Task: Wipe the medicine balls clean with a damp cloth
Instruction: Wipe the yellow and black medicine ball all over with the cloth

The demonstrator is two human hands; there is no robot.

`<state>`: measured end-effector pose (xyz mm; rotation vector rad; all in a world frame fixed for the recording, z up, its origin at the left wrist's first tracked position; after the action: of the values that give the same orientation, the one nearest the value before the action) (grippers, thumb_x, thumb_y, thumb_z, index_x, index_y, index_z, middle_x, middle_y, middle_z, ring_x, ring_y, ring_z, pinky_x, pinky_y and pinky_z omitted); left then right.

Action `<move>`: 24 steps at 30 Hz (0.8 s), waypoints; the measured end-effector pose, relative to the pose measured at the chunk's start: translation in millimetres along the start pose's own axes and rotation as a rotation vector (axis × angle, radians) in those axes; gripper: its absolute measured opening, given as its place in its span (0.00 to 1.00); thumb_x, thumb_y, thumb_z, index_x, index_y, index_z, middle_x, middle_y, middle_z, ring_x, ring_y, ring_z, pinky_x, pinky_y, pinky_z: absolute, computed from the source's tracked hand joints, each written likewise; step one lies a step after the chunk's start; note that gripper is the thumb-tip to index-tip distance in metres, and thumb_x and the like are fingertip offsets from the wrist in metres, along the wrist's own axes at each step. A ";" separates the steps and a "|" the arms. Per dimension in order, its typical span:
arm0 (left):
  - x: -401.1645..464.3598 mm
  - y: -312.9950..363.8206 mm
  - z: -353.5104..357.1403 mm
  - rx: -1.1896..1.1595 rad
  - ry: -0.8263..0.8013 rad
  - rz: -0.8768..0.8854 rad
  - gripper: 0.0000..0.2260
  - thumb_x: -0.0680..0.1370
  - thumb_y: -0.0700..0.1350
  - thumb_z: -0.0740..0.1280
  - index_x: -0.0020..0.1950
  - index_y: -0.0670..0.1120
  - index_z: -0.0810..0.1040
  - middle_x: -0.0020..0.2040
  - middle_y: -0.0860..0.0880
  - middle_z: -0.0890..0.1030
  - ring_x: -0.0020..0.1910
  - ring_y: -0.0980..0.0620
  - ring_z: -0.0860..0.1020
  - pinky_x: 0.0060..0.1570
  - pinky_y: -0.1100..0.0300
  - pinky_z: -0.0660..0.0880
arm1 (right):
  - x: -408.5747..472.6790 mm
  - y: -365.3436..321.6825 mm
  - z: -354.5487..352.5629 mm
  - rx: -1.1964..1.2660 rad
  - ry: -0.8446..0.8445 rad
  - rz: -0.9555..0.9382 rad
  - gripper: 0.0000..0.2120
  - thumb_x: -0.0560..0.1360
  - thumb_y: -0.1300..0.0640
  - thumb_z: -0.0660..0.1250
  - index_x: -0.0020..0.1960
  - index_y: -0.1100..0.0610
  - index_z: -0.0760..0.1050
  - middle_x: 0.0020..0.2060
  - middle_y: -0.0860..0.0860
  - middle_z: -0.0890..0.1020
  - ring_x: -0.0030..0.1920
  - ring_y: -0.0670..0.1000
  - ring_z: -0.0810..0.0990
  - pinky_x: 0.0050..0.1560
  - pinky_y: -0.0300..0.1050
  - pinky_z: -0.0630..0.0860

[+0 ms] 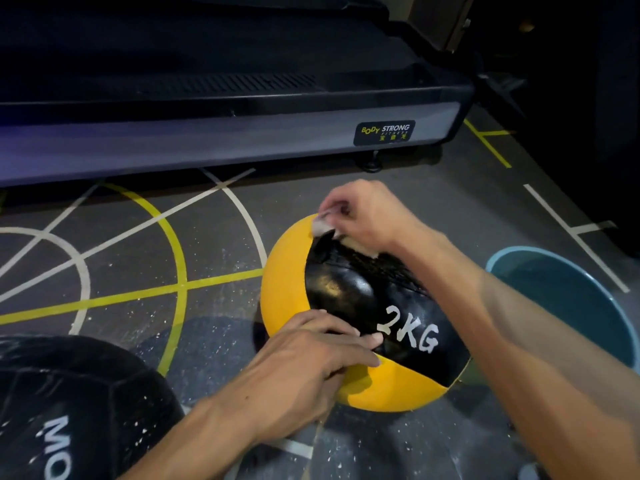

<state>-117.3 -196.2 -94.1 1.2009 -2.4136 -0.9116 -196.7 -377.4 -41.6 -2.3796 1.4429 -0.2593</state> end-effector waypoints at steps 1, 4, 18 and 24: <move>-1.1 0.4 1.6 -0.006 -0.005 0.000 0.21 0.78 0.45 0.64 0.69 0.61 0.78 0.72 0.75 0.68 0.72 0.69 0.63 0.77 0.64 0.49 | 3.7 15.8 -6.9 -0.014 0.044 0.111 0.07 0.78 0.58 0.70 0.53 0.53 0.85 0.50 0.53 0.87 0.54 0.53 0.83 0.54 0.39 0.74; -1.6 0.8 2.2 -0.025 -0.002 -0.002 0.21 0.79 0.46 0.63 0.69 0.61 0.78 0.72 0.75 0.68 0.73 0.69 0.62 0.77 0.64 0.46 | 1.9 45.5 -12.0 0.025 0.074 0.312 0.05 0.78 0.56 0.70 0.51 0.52 0.85 0.50 0.53 0.87 0.54 0.54 0.84 0.58 0.42 0.78; 9.0 1.5 -1.9 0.014 0.062 0.047 0.20 0.81 0.42 0.65 0.71 0.58 0.77 0.71 0.65 0.75 0.69 0.72 0.60 0.74 0.71 0.52 | -68.9 -48.5 19.0 -0.208 -0.107 -0.069 0.07 0.76 0.59 0.67 0.48 0.48 0.82 0.51 0.49 0.83 0.53 0.55 0.82 0.54 0.50 0.78; 7.5 0.3 5.0 0.033 0.059 0.060 0.23 0.81 0.42 0.67 0.74 0.59 0.74 0.77 0.68 0.65 0.78 0.65 0.58 0.80 0.60 0.42 | -47.4 -29.5 -26.8 -0.135 0.124 0.002 0.15 0.74 0.50 0.61 0.50 0.51 0.85 0.48 0.51 0.85 0.52 0.57 0.82 0.54 0.52 0.78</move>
<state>-124.6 -200.0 -97.8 1.1441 -2.4131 -0.8106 -203.3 -328.2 -4.5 -2.5082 1.5641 -0.3238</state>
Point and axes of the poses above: each hand's wrist, its own x-axis towards the middle knuckle, its own z-axis out of the palm, y = z × x, the point moved 6 cm from there along x, towards the middle knuckle
